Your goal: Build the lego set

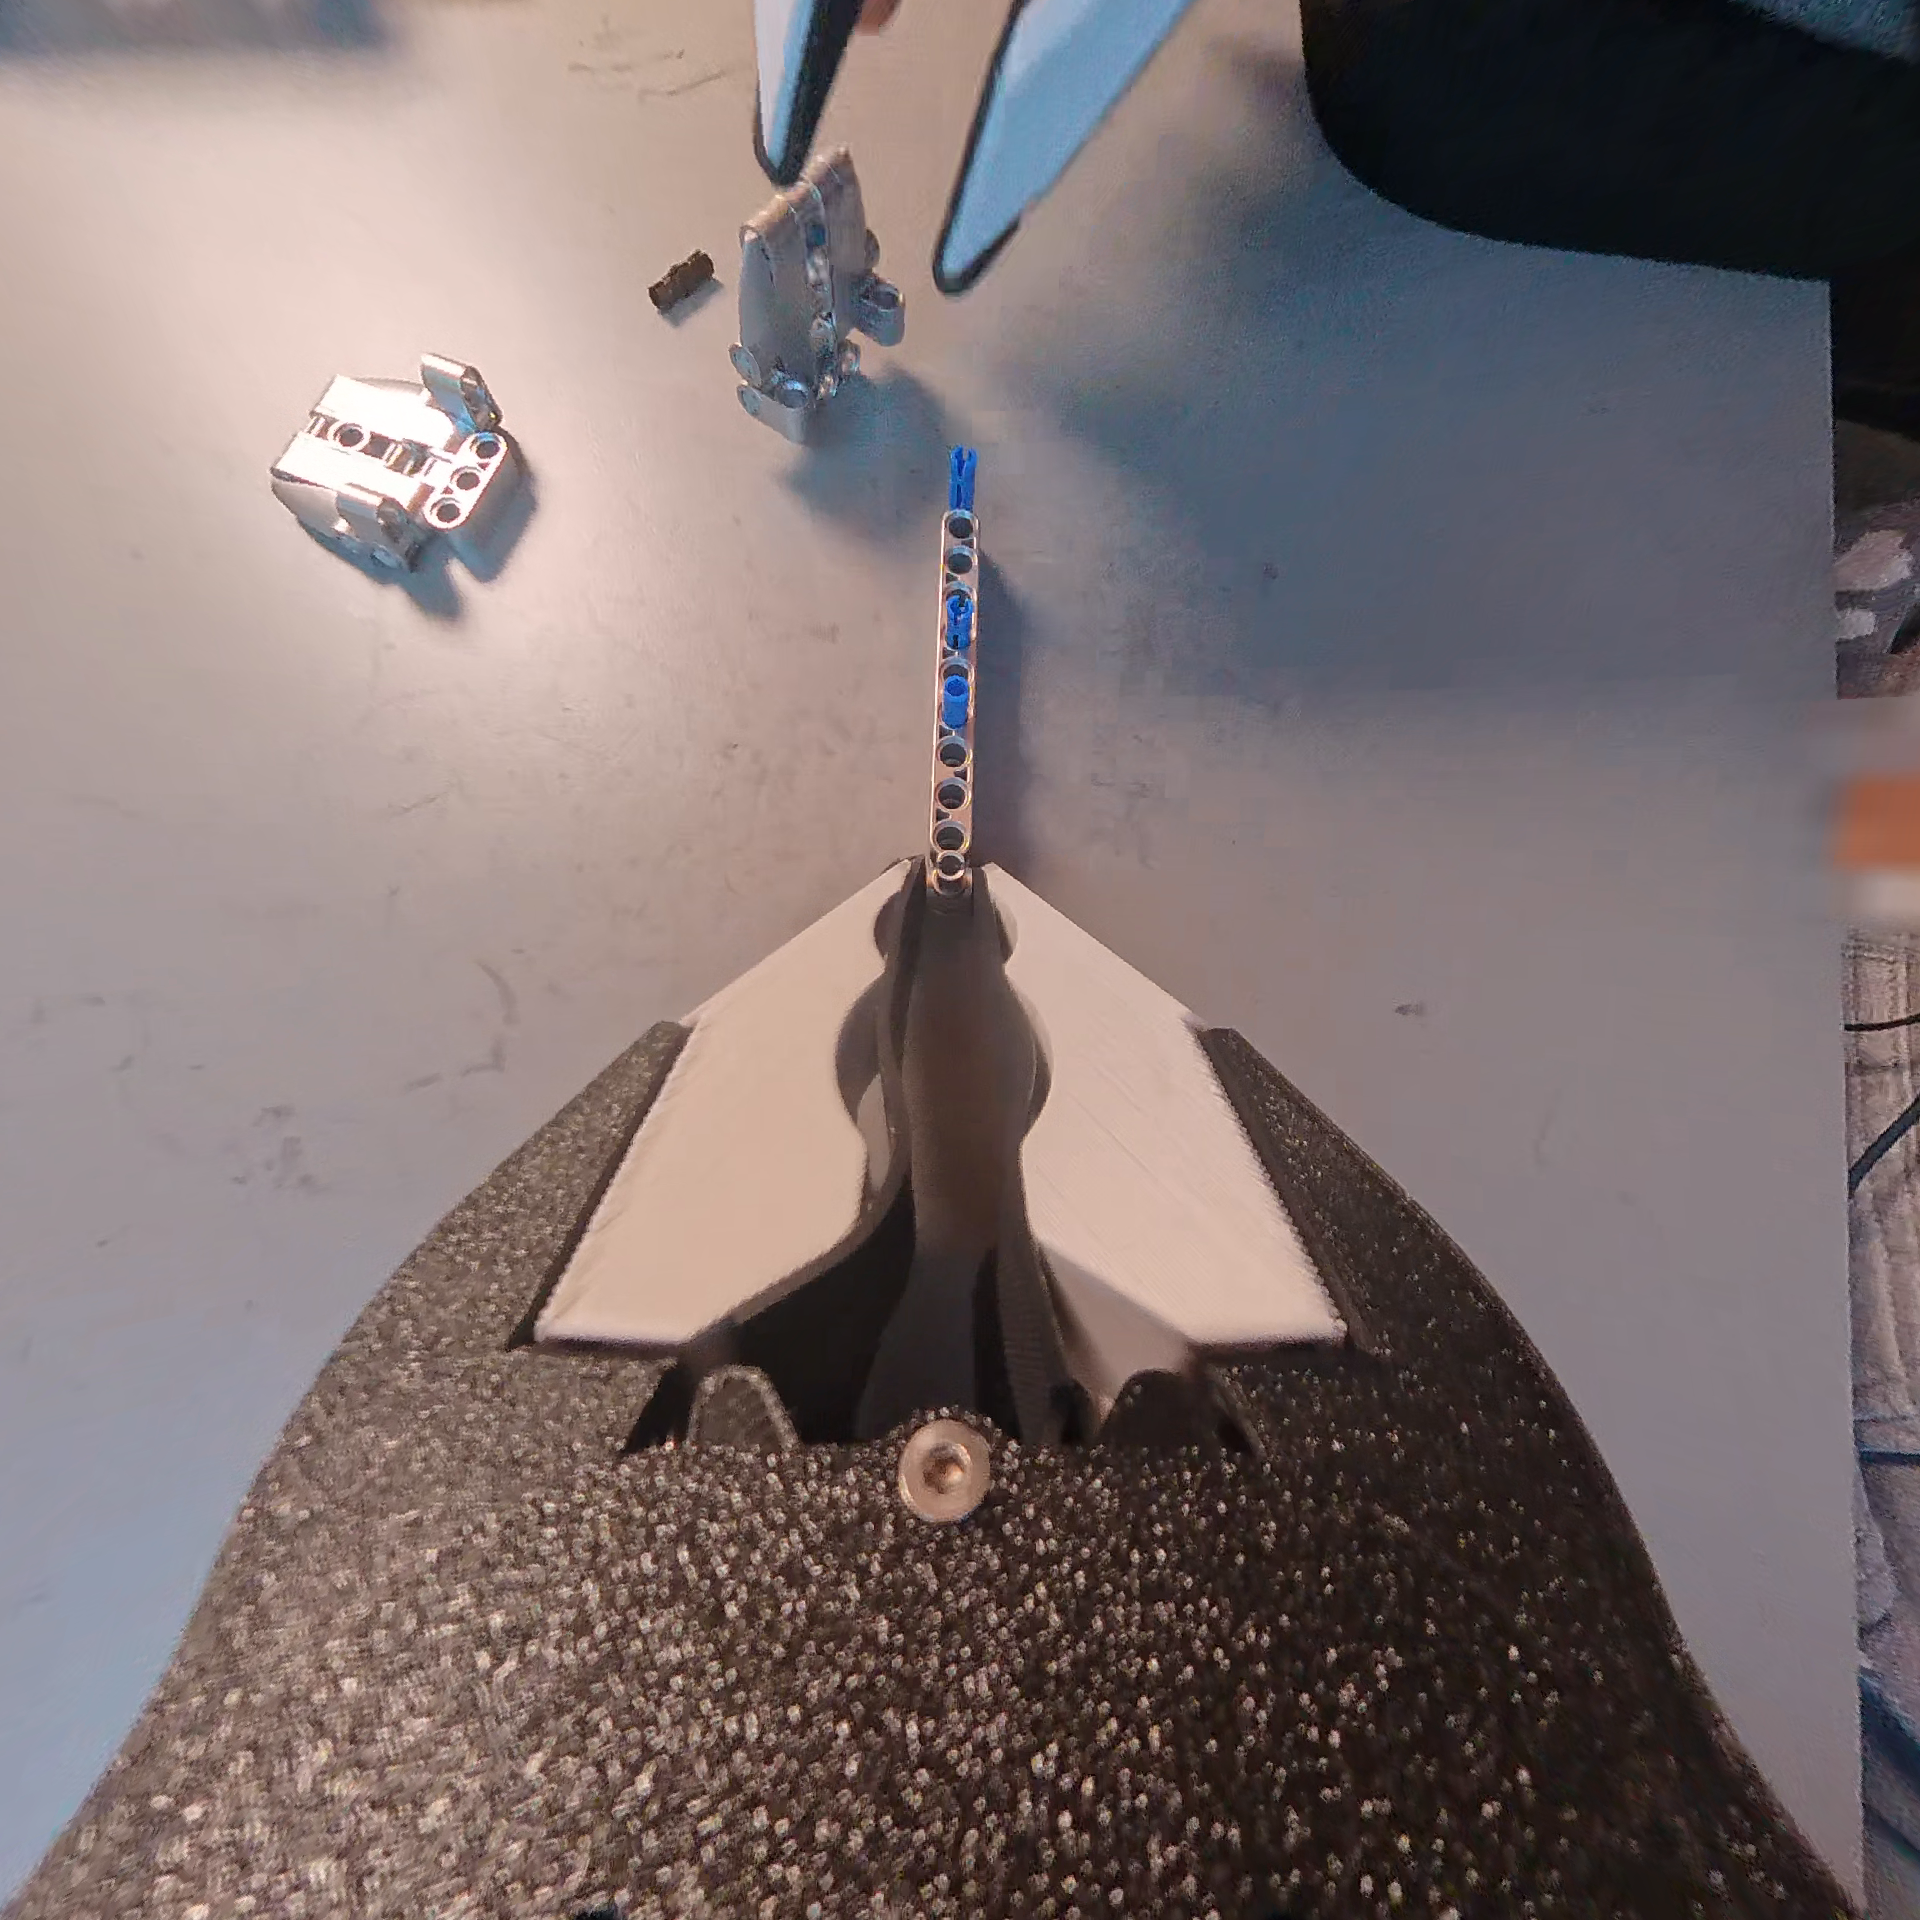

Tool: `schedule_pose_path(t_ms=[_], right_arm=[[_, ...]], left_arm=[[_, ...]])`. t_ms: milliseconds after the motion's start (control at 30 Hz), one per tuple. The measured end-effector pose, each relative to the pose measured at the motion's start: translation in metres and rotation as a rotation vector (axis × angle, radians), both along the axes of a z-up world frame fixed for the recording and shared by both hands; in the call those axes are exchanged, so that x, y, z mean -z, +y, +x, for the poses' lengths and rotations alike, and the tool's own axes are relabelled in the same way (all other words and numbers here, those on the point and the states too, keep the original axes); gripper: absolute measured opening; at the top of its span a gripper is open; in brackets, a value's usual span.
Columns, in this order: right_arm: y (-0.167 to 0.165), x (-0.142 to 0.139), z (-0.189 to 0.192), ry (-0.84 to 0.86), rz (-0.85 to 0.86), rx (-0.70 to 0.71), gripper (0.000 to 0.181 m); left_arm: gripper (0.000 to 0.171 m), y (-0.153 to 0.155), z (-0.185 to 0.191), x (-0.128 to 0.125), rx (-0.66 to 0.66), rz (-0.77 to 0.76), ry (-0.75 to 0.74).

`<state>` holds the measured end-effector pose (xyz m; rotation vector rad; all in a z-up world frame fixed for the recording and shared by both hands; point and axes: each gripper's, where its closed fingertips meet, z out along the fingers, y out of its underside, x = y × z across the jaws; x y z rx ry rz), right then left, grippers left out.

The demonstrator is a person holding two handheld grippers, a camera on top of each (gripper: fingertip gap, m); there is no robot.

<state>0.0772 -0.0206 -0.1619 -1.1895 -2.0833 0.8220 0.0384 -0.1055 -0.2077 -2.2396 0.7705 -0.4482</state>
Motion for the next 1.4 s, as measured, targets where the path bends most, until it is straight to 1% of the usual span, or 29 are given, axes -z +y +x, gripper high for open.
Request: schedule_pose_path(t_ms=[67,133,233,300,333,433,500,567,633,700,767,833,933,1000,1067,1167,1267,1400], right_arm=[[0.021,0.008,0.012,-0.04,0.003,0.059,0.027],[0.03,0.018,0.019,-0.085,-0.009,0.096,0.029],[0.03,0.024,0.017,-0.093,-0.039,0.115,0.027],[0.027,0.026,0.013,-0.099,-0.06,0.113,0.02],[0.026,0.028,0.011,-0.104,-0.068,0.112,0.009],[0.021,0.027,0.005,-0.107,-0.141,0.13,0.007],[0.018,0.021,-0.001,-0.083,-0.209,0.174,0.007],[0.013,0.009,-0.007,-0.036,-0.275,0.217,0.006],[0.006,-0.005,-0.011,0.011,-0.35,0.263,0.007],[0.004,-0.012,-0.011,0.046,-0.379,0.33,0.007],[0.003,-0.013,-0.008,0.066,-0.386,0.41,0.006],[0.001,-0.012,-0.005,0.089,-0.387,0.502,0.006],[-0.006,-0.012,-0.001,0.13,-0.403,0.626,0.006],[-0.009,-0.009,0.0,0.147,-0.376,0.703,0.006],[-0.011,-0.005,0.001,0.156,-0.323,0.759,0.006],[-0.015,0.002,0.003,0.148,-0.295,0.806,0.006],[-0.018,0.006,0.005,0.134,-0.237,0.826,0.006],[-0.02,0.009,0.006,0.124,-0.205,0.842,0.006]], left_arm=[[0.007,0.0,0.002,0.0,-0.012,-0.007,-0.002],[0.014,-0.003,0.007,-0.001,0.003,-0.025,-0.023],[0.024,-0.007,0.011,-0.01,0.018,-0.031,-0.086],[0.026,-0.004,0.008,-0.023,0.006,-0.013,-0.163],[0.026,-0.001,0.005,-0.03,-0.007,-0.005,-0.208],[0.023,0.014,-0.003,-0.046,-0.043,0.009,-0.303],[0.022,0.029,-0.008,-0.047,-0.064,0.031,-0.285],[0.022,0.046,-0.011,-0.045,-0.055,0.067,-0.248],[0.022,0.057,-0.005,-0.046,0.008,0.077,-0.27],[0.023,0.065,0.004,-0.049,0.101,0.077,-0.297],[0.022,0.068,0.013,-0.053,0.21,0.085,-0.318],[0.022,0.076,0.019,-0.055,0.285,0.097,-0.312],[0.017,0.081,0.028,-0.051,0.405,0.084,-0.298],[0.013,0.079,0.032,-0.048,0.471,0.07,-0.295],[0.013,0.078,0.034,-0.043,0.505,0.059,-0.289],[0.013,0.075,0.035,-0.037,0.526,0.057,-0.257],[0.013,0.072,0.036,-0.033,0.533,0.075,-0.204],[0.014,0.071,0.037,-0.031,0.53,0.08,-0.183]])
